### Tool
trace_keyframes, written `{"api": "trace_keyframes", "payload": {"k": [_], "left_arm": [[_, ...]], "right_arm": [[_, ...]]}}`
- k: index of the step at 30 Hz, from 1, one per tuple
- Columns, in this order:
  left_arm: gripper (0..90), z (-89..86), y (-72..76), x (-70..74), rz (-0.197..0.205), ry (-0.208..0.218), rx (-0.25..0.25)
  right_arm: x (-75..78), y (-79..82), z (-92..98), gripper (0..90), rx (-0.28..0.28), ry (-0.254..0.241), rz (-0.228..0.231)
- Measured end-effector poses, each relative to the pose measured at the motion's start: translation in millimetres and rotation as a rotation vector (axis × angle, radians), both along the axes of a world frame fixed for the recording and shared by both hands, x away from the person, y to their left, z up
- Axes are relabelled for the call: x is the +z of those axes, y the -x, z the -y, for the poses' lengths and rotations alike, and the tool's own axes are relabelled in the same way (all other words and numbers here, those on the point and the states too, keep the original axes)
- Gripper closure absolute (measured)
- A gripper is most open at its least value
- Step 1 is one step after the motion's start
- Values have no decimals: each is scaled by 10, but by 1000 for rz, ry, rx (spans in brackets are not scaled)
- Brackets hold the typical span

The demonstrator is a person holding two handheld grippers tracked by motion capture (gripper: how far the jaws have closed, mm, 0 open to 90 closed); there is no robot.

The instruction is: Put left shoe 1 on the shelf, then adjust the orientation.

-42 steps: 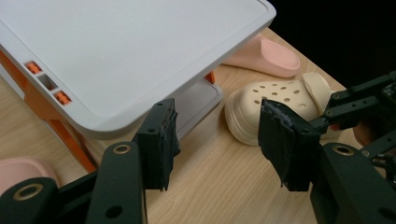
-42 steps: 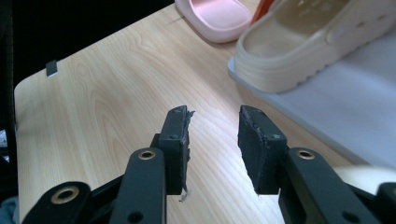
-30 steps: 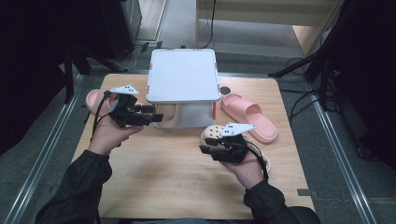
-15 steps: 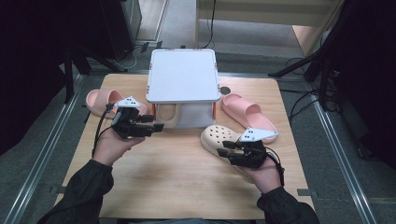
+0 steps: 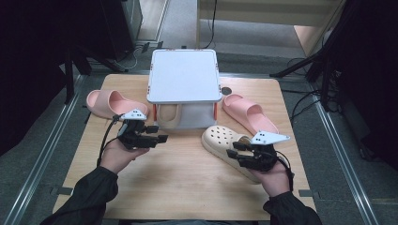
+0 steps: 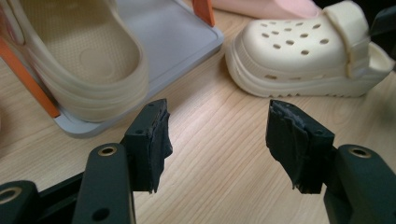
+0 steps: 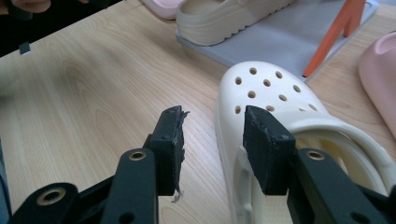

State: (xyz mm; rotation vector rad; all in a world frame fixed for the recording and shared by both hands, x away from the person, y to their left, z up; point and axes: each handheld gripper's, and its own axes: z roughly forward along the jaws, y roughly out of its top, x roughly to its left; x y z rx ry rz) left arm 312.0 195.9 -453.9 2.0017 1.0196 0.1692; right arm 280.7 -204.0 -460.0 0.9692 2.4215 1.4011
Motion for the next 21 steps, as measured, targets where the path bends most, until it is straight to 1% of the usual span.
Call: {"api": "trace_keyframes", "payload": {"k": [2,5,8,9,11,12,14,17,19,21], "left_arm": [[397,9,-3,-21,3,0,-4],[398,16,-16,-25,6,10,-5],[399,38,-27,-28,11,13,-11],[399,48,-34,-32,10,8,-15],[398,71,-50,-48,-2,7,-25],[397,81,-59,-54,-8,-3,-30],[397,105,-71,-68,-10,-19,-36],[396,123,-86,-73,-16,-20,-33],[396,132,-89,-75,-11,-11,-34],[396,135,-96,-77,-8,-9,-36]], "right_arm": [[-6,6,24,589,-10,-3,-3],[-28,19,50,587,-27,21,-19],[-58,20,65,584,-41,26,-31],[-91,8,65,580,-46,33,-51],[-105,4,59,575,-47,37,-53],[-115,0,55,575,-47,42,-56],[-137,-20,70,577,-57,21,-59],[-154,-40,79,577,-66,25,-71],[-191,-81,68,580,-68,36,-83],[-214,-115,51,588,-71,37,-93]]}}
